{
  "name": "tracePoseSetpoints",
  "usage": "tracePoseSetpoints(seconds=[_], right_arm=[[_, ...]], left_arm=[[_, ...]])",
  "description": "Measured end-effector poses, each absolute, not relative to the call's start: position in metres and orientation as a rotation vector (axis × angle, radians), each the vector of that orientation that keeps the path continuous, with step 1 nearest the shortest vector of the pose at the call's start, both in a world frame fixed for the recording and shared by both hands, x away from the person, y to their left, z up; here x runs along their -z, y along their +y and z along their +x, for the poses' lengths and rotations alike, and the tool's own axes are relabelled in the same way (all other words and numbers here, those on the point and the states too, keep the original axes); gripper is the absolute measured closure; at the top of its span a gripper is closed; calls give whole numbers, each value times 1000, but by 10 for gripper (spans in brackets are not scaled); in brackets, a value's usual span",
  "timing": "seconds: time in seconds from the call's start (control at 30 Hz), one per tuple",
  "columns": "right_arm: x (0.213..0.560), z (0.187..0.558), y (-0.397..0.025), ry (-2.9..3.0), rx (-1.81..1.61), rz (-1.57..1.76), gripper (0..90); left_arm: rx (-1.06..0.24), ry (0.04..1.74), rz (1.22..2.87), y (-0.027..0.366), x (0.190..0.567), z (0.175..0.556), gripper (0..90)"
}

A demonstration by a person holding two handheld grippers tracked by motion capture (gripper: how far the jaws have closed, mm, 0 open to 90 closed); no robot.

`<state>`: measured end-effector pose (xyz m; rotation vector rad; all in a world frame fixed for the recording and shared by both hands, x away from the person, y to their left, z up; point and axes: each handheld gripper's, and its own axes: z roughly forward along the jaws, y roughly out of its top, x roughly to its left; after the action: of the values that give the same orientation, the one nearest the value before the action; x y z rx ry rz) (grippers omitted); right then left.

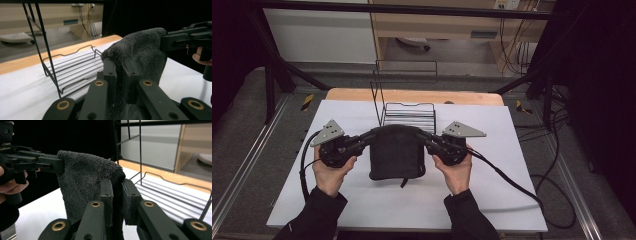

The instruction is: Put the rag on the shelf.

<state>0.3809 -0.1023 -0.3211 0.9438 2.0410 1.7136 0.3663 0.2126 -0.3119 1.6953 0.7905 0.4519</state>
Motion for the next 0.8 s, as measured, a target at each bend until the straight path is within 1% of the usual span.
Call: tracePoseSetpoints(seconds=[0.3,0.8], right_arm=[[303,380,-105,1983,-1710,894,808],[280,380,-104,1874,-1729,846,810]], left_arm=[[-502,751,1651,208,300,366,828],[-529,729,1534,204,283,377,829]])
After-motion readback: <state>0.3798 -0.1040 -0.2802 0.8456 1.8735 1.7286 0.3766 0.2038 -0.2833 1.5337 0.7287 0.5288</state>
